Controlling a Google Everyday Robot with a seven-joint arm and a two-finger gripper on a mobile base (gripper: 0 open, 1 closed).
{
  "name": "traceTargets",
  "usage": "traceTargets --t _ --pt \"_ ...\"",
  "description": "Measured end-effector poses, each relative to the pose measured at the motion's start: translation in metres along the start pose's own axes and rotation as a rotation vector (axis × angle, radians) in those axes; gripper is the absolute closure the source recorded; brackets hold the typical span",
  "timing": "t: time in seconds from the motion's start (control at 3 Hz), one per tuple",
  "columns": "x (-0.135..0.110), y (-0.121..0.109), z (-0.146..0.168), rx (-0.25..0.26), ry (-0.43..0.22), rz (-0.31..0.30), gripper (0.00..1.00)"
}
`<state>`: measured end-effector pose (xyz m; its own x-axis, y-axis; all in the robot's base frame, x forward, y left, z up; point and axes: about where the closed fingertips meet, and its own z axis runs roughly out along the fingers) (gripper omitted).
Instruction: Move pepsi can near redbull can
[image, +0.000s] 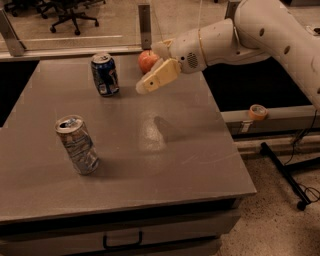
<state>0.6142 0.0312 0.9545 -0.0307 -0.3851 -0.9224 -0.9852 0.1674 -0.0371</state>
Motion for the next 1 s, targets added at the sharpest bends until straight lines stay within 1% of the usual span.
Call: traceTargets --t 0.33,0.67,1.0 --pt "0.000 0.000 0.000 -0.001 0.001 -0.001 0.00" --pt "0.005 -0.002 0.004 0.046 0.002 0.009 0.00" --pt "0.020 -0.022 0.025 0.105 0.036 0.017 0.00"
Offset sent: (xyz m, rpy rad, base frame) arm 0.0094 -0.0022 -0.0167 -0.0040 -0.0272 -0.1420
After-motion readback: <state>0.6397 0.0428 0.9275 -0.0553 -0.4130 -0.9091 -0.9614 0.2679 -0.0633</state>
